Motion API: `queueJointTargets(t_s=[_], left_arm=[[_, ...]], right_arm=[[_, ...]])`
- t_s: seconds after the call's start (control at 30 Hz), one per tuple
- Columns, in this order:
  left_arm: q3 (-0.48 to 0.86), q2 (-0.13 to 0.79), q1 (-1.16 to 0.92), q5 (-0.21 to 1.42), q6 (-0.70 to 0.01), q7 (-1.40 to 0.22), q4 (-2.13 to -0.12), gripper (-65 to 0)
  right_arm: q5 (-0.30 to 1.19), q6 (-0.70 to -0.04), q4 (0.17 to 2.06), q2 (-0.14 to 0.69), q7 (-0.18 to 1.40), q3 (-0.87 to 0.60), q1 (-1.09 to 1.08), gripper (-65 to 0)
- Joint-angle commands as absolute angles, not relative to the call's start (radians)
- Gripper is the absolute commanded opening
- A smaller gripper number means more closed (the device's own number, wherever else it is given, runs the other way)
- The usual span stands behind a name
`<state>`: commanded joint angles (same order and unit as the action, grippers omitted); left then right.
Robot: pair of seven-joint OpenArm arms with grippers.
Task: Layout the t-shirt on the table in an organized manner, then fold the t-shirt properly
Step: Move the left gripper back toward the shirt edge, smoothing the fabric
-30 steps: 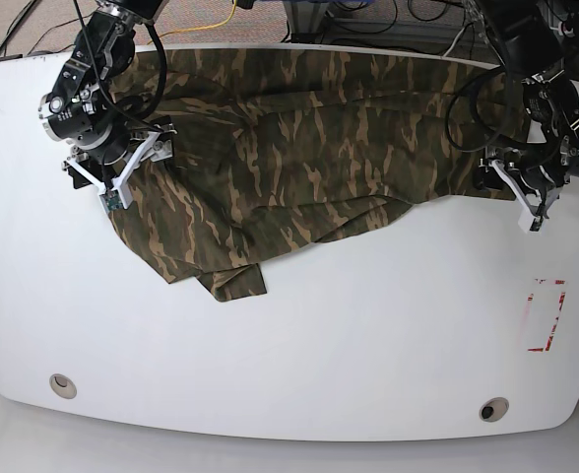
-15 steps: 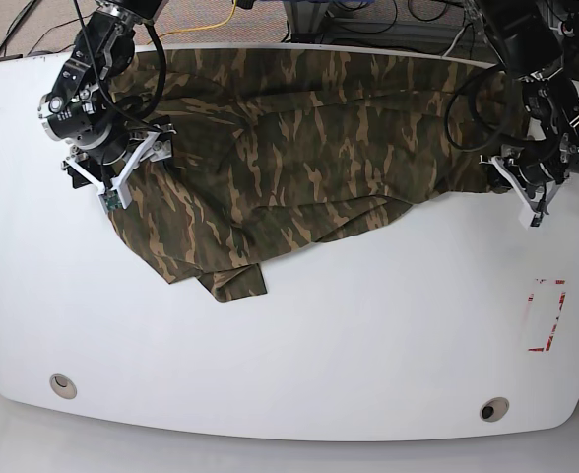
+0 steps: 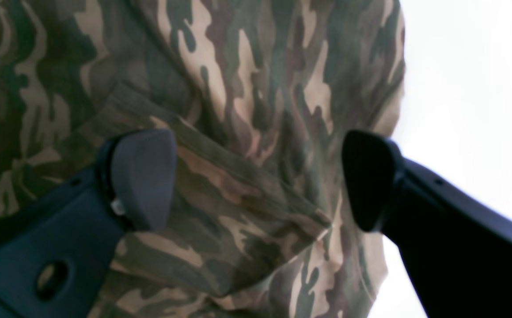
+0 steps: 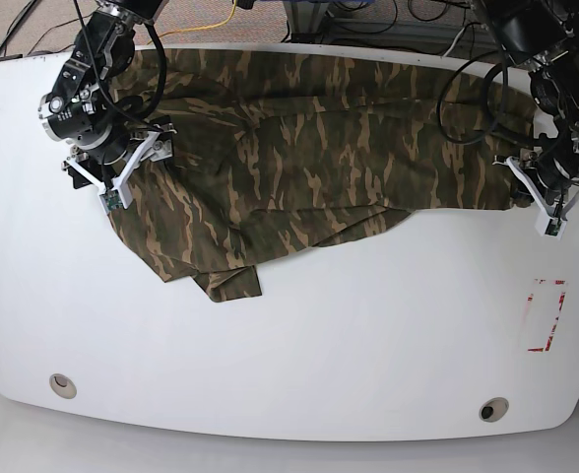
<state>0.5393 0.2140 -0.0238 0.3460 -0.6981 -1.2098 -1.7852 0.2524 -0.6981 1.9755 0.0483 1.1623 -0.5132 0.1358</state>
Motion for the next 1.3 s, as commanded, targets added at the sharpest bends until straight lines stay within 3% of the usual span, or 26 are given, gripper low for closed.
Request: queueJointTargets(t_s=[0.6, 1.3], left_arm=[[0.335, 0.222, -0.262, 0.412, -0.698, -1.210, -1.957, -57.5], [0.176, 0.394, -0.437, 0.619, -0.698, -1.210, -1.957, -57.5]], right_arm=[[0.252, -0.698, 1.975, 0.048, 1.162, -0.513, 0.133, -8.1], [0.251, -0.698, 1.974, 0.048, 1.162, -0.512, 0.130, -8.1]])
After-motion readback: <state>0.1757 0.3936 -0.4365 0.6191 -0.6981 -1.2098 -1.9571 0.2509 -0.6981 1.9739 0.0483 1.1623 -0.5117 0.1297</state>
